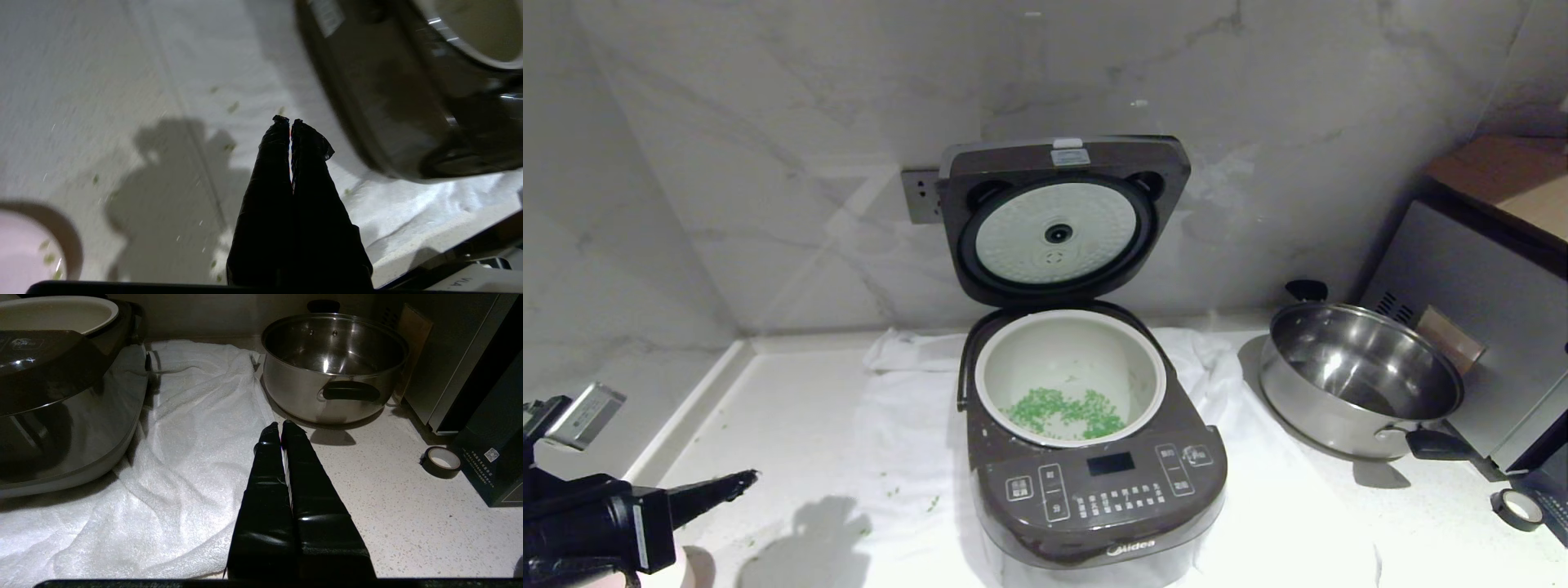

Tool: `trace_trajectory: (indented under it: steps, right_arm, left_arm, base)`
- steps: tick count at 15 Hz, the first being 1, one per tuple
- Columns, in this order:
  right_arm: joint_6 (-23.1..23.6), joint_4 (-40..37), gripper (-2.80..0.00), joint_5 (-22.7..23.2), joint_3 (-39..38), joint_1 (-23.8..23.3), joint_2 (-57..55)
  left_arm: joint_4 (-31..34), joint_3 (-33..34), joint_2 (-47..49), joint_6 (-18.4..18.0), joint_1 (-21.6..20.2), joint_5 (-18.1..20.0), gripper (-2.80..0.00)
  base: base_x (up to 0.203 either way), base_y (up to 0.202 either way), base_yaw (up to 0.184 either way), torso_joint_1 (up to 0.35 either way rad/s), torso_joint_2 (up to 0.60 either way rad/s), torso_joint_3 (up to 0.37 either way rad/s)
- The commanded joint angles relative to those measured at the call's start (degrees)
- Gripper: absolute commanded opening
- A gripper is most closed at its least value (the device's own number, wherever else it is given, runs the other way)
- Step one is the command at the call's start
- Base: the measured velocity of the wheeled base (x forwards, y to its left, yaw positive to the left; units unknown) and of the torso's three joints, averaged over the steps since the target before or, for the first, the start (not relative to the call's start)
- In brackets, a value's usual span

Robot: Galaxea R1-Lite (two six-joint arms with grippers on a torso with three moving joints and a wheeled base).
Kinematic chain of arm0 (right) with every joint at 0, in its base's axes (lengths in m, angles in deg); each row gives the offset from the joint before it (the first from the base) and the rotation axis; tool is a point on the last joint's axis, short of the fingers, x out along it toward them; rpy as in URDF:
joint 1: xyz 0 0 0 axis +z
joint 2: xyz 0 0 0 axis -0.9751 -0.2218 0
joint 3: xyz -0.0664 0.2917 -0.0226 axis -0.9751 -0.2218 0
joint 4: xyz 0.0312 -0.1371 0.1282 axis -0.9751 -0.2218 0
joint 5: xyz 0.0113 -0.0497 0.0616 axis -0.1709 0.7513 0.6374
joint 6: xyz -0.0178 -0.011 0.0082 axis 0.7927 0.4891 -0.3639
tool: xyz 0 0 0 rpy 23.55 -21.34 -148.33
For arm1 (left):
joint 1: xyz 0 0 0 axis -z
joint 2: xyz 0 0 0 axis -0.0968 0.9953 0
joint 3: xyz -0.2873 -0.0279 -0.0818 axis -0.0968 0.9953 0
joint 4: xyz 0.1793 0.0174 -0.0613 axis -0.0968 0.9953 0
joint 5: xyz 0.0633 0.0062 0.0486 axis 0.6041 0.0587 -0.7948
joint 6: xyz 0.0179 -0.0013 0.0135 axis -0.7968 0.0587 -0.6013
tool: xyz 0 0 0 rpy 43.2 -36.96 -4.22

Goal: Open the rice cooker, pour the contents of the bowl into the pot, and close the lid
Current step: Turn on the tap

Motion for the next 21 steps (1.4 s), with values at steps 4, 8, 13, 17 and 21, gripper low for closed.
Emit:
trace_trajectory:
  steps: [4, 8, 13, 17, 21]
  right_arm:
    - [0.02, 0.04, -2.80, 0.02, -0.01, 0.06, -0.05]
    - [0.02, -0.02, -2.80, 0.02, -0.01, 0.00, 0.04]
    - [0.02, 0.04, -2.80, 0.02, -0.01, 0.06, -0.05]
    - [0.02, 0.04, -2.80, 0.02, -0.01, -0.02, -0.05]
    - [0.02, -0.04, -2.80, 0.02, -0.01, 0.06, -0.05]
  left_arm:
    - [-6.92, 3.34, -22.15, 5.70, -2.45, 16.77, -2.80]
    - [-7.13, -4.62, -39.06, 25.39, 0.55, 21.89, -2.80]
    - [-1.94, -14.06, -46.67, 37.15, 14.79, 23.14, -2.80]
    - [11.02, -12.54, -53.53, 25.51, 8.45, 16.77, -2.80]
    - [17.20, -11.17, -54.67, 18.26, 17.52, 12.01, -2.80]
  base:
    - [0.000, 0.000, 0.000, 0.000, 0.00, 0.000]
    - [0.000, 0.000, 0.000, 0.000, 0.00, 0.000]
    - [0.000, 0.000, 0.000, 0.000, 0.00, 0.000]
    - [0.000, 0.000, 0.000, 0.000, 0.00, 0.000]
    - [0.000, 0.000, 0.000, 0.000, 0.00, 0.000]
